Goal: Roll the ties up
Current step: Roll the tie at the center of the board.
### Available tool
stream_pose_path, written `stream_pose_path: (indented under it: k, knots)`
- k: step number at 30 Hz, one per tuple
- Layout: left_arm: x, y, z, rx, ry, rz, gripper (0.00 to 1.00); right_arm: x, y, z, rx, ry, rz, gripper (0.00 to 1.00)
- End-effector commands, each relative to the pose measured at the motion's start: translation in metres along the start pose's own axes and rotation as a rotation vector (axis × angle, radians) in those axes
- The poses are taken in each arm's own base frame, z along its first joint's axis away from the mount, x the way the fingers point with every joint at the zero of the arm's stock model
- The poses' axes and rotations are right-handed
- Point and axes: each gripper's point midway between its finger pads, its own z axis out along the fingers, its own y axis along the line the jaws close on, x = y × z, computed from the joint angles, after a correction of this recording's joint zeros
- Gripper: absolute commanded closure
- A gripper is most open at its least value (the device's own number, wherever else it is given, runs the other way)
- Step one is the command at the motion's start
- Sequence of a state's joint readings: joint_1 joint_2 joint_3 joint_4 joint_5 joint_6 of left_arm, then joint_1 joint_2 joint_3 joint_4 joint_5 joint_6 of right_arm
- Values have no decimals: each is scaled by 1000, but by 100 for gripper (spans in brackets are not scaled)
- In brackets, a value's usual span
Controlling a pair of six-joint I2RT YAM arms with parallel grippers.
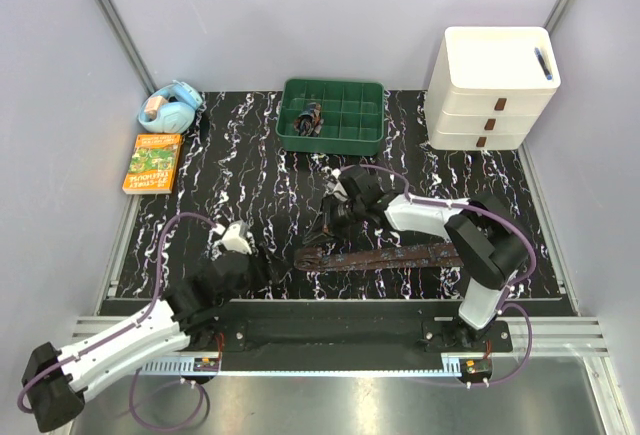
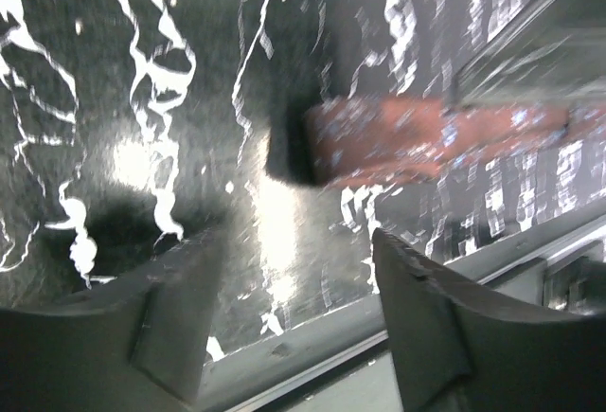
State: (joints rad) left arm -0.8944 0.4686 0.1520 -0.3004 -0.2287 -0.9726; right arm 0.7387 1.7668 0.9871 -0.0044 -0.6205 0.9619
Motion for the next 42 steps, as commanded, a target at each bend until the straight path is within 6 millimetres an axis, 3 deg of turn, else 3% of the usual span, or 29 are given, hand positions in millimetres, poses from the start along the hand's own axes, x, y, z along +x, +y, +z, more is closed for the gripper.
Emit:
stream_pose_path:
  k: [1, 24, 31, 34, 42]
  knots:
    - [-10, -6, -1, 34, -34, -18, 25, -3, 19, 4, -92, -33, -4, 86]
    - [-17, -12, 8, 18, -34, -24, 30, 20, -29, 7, 1, -48, 19, 91]
    - [-17, -24, 14, 74, -27, -45, 17, 20, -35, 9, 19, -44, 11, 91]
    - [-15, -26, 19, 78, -20, -56, 16, 20, -37, 11, 21, -41, 12, 92]
    - [-15, -26, 38, 70, -23, -134, 26, 21, -41, 11, 27, -41, 6, 98]
